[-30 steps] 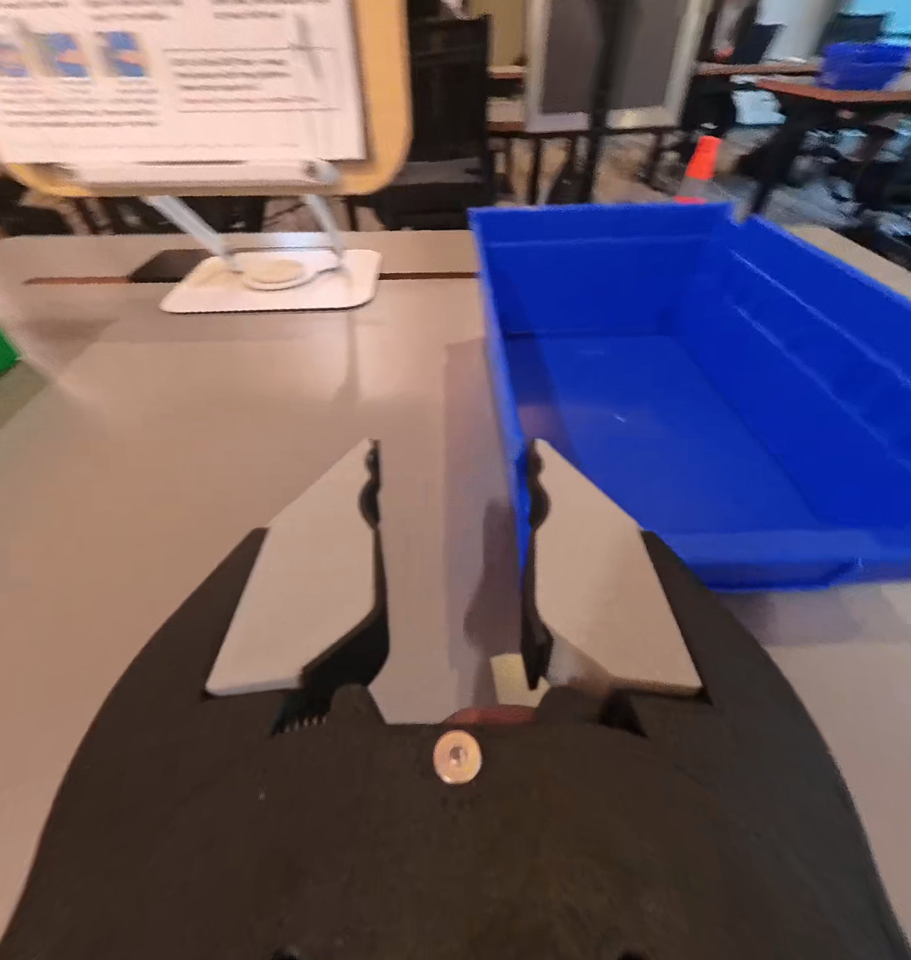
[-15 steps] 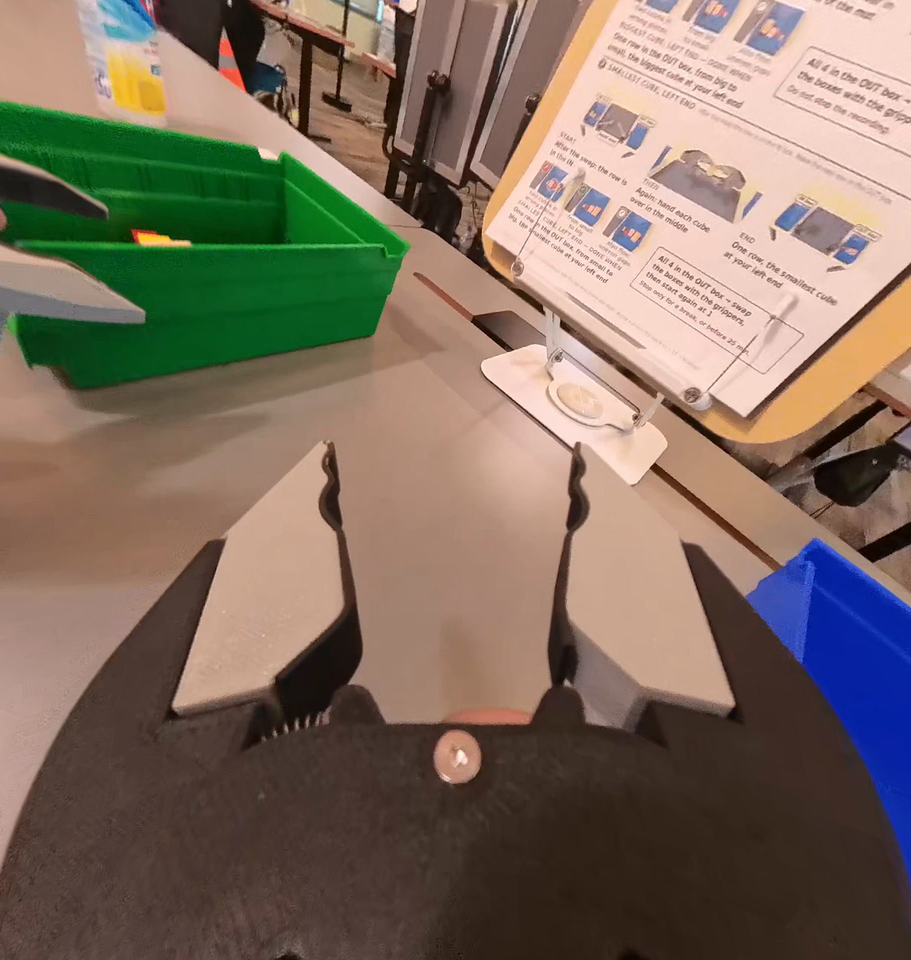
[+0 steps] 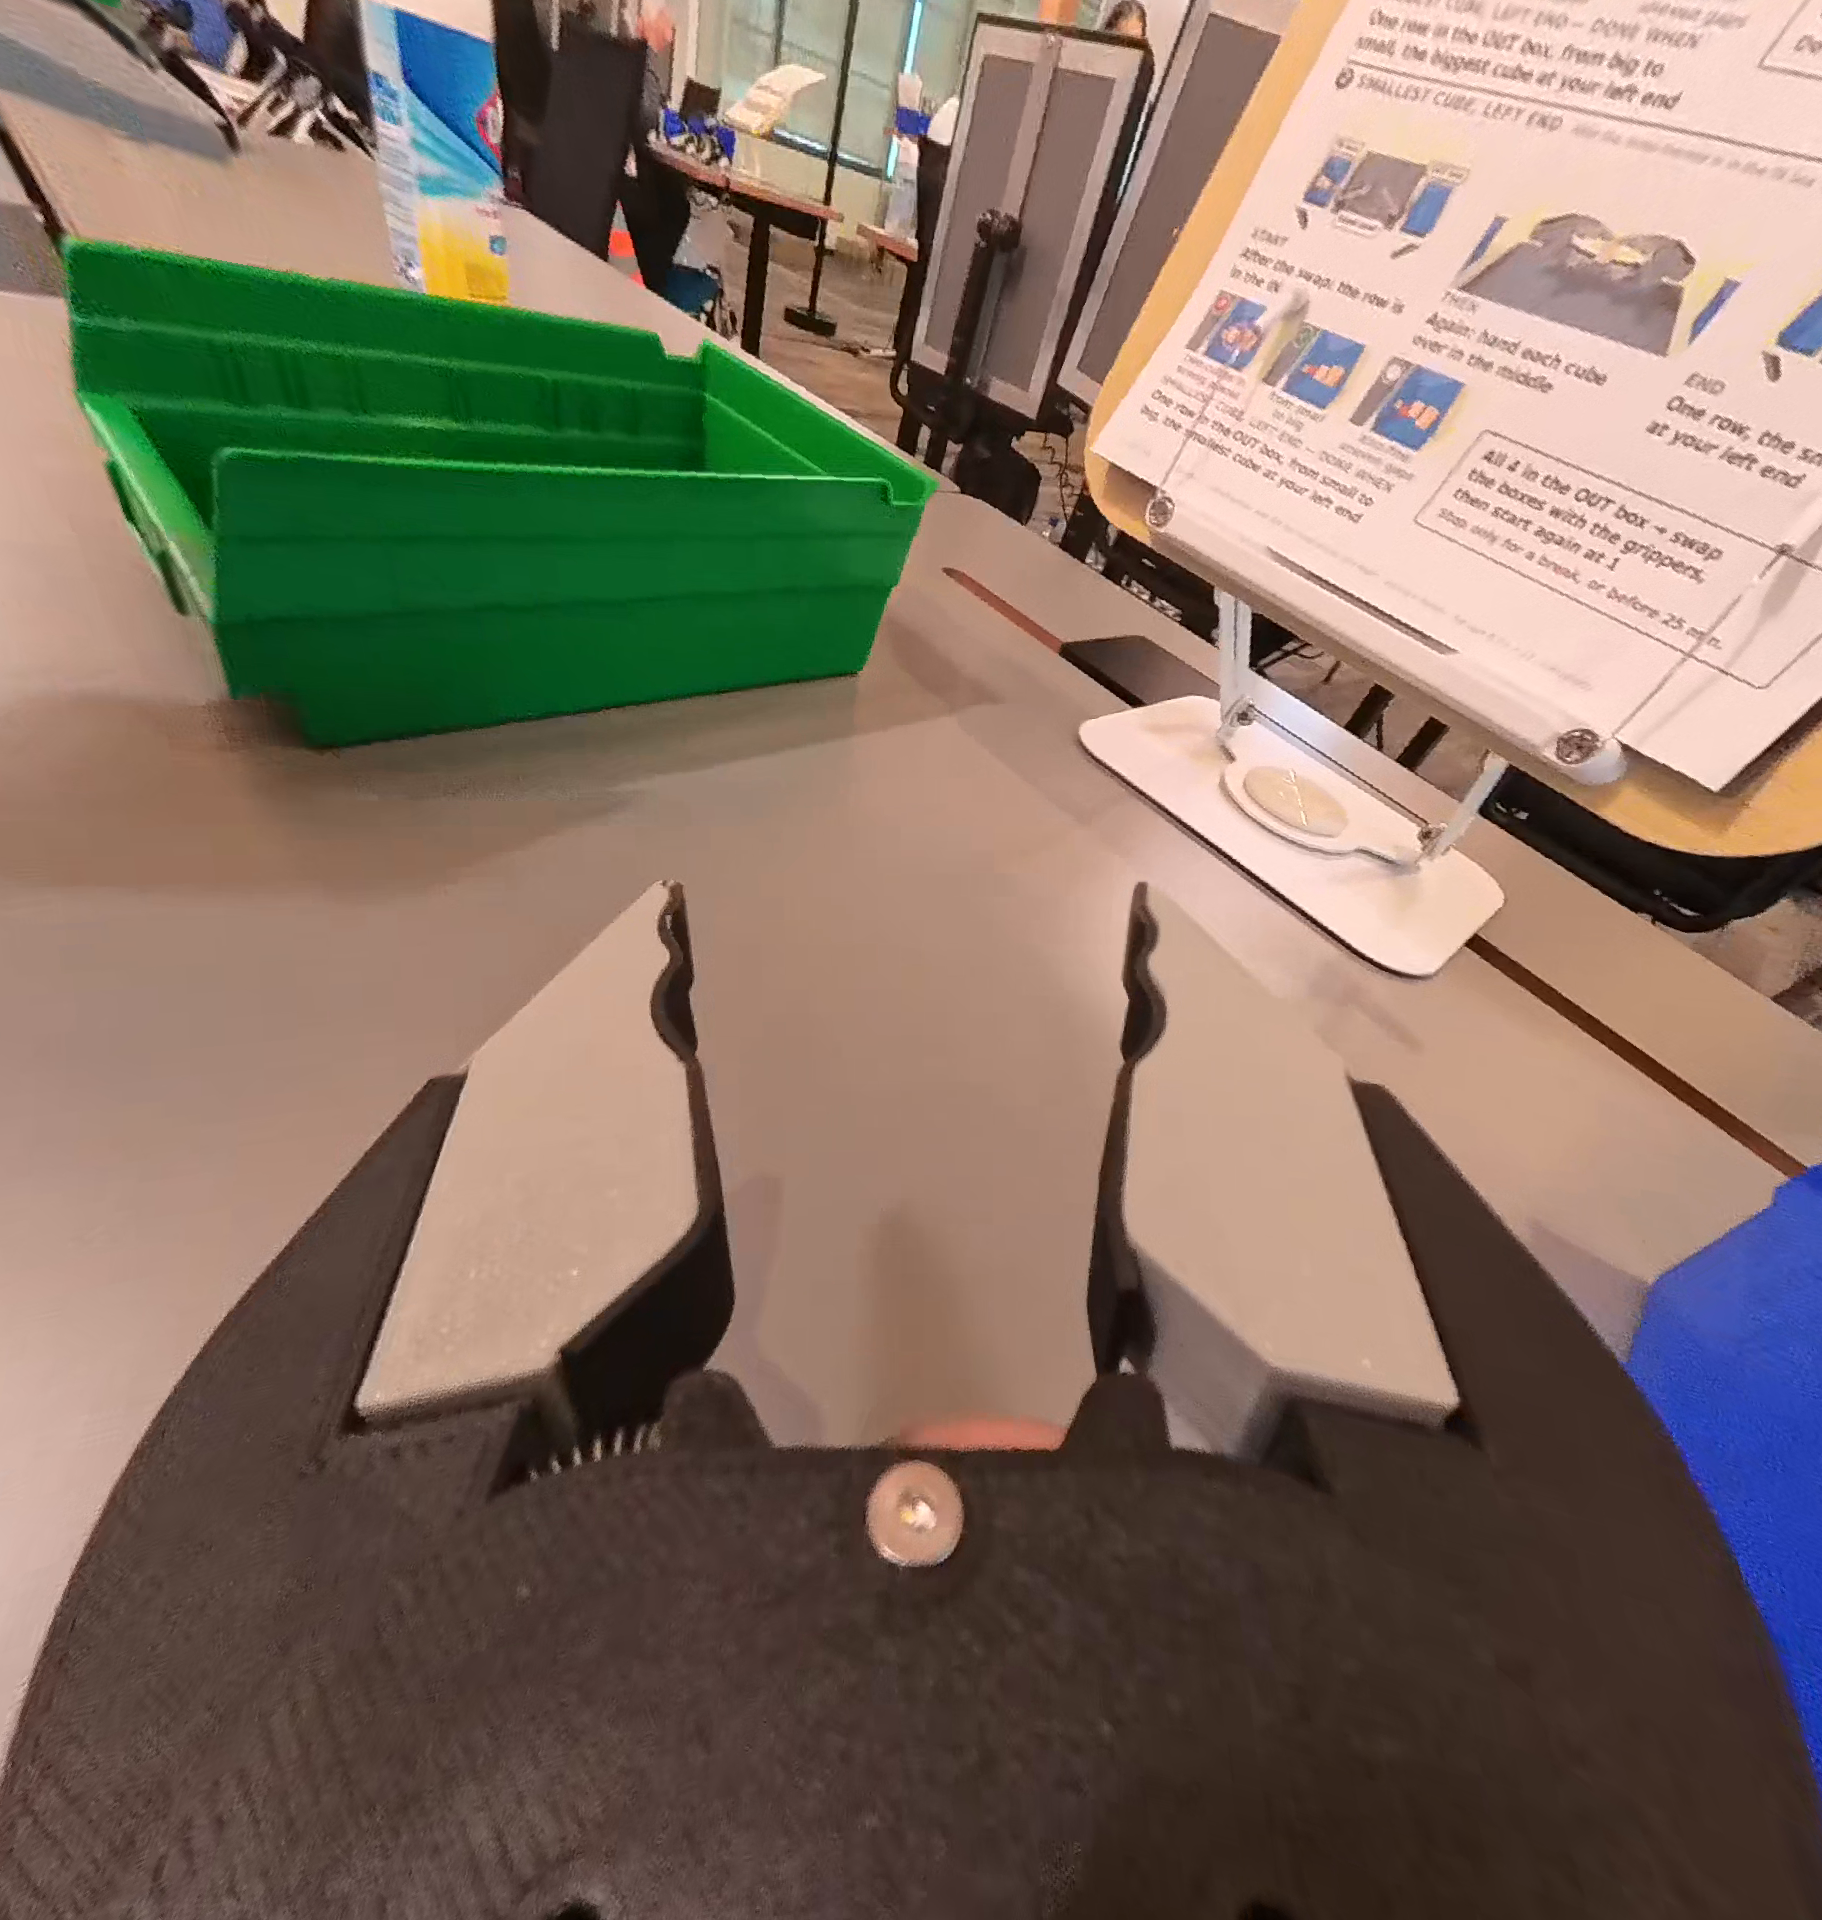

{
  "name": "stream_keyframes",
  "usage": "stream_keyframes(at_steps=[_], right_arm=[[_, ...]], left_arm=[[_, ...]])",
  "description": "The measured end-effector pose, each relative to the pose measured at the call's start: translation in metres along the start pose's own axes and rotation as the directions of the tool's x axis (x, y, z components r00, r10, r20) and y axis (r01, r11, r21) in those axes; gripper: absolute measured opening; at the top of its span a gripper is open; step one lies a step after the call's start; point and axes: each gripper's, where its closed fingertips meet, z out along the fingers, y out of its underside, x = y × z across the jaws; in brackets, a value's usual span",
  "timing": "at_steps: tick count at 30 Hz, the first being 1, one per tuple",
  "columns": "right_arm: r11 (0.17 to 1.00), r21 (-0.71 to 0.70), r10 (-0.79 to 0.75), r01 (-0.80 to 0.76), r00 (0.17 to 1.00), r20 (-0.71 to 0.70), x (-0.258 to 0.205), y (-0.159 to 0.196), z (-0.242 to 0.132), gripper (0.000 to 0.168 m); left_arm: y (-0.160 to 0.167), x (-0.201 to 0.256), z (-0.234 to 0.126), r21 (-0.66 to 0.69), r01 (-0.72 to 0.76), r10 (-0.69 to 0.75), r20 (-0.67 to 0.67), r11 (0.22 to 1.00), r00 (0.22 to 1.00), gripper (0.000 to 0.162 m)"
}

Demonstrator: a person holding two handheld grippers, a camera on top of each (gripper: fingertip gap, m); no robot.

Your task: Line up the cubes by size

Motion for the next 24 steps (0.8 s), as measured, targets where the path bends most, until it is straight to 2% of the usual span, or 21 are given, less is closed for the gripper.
stream_keyframes(at_steps=[3,7,14,18,24], right_arm=[[0.999,-0.002,-0.040,0.040,0.999,-0.008,-0.003,0.002,0.003,0.081],[0.997,-0.006,-0.082,0.082,0.996,-0.020,-0.002,0.004,0.004,0.081],[0.999,0.044,-0.026,0.030,0.997,-0.074,0.018,-0.001,-0.003,0.079],[0.999,0.038,-0.013,0.017,0.995,-0.097,0.027,0.005,-0.002,0.078],[1.000,0.008,0.011,-0.010,0.996,-0.091,0.030,0.017,0.002,0.078]], left_arm=[[-0.002,-0.005,-0.011,0.020,0.093,-0.092,-0.064,0.995,0.994,0.082],[-0.009,0.025,-0.021,0.056,0.155,-0.141,-0.200,0.986,0.970,0.078],[0.006,0.074,-0.022,0.039,-0.048,0.056,-0.239,0.998,0.969,0.079],[0.000,0.085,-0.029,0.054,-0.059,0.071,-0.257,0.997,0.964,0.079],[-0.007,0.078,-0.038,0.069,-0.056,0.071,-0.242,0.996,0.968,0.079]])
